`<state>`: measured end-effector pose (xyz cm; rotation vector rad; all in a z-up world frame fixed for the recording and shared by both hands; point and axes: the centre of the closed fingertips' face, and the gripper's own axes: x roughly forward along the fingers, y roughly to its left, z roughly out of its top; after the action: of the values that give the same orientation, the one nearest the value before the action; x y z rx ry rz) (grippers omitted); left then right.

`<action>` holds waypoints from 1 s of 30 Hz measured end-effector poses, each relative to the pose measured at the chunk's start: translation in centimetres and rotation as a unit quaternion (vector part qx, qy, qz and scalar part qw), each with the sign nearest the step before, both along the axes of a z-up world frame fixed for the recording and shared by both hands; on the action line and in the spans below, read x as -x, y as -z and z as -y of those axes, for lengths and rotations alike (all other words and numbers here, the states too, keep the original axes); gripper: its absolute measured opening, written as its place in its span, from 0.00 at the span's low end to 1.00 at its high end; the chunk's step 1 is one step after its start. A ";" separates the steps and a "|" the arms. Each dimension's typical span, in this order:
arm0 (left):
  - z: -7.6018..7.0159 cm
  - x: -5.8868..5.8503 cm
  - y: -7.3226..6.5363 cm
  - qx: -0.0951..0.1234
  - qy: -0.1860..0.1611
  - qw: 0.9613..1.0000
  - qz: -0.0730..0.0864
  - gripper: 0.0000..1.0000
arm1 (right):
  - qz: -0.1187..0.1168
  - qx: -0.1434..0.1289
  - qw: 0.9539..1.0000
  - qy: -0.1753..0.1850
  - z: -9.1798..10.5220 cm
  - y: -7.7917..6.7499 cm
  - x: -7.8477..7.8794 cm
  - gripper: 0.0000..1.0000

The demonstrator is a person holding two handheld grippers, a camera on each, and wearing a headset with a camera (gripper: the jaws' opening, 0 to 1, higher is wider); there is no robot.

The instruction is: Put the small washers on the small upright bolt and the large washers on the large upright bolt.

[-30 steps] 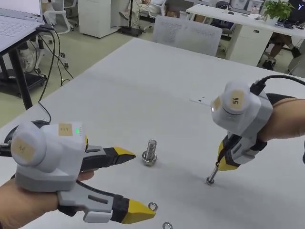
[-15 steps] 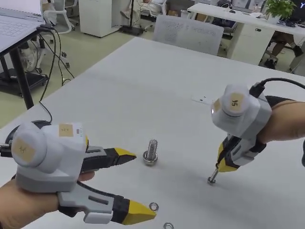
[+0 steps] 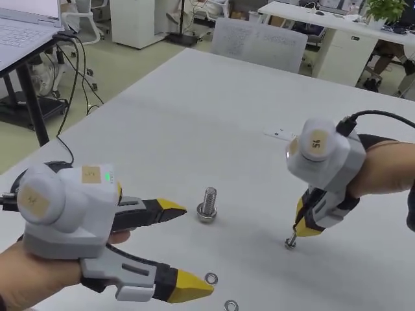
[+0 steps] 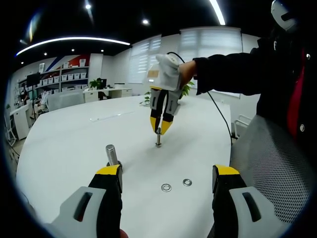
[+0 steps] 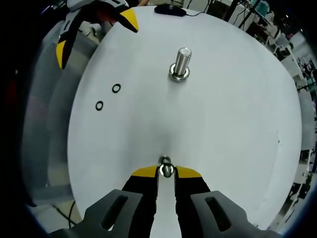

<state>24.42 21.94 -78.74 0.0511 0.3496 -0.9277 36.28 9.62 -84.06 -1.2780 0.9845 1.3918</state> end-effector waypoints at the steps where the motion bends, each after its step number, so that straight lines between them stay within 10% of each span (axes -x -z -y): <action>1: 0.0 0.0 0.0 0.000 0.000 1.000 0.000 0.74 | -0.001 0.001 1.000 0.000 0.0 0.1 0.0 0.13; 30: -0.1 -0.1 0.1 -0.002 -0.004 1.000 -0.002 0.74 | -0.015 0.007 1.000 0.002 0.0 2.8 0.5 0.13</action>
<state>24.48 22.03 -78.79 0.0515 0.3558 -0.9200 35.77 9.60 -86.87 -1.2683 1.0191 1.4067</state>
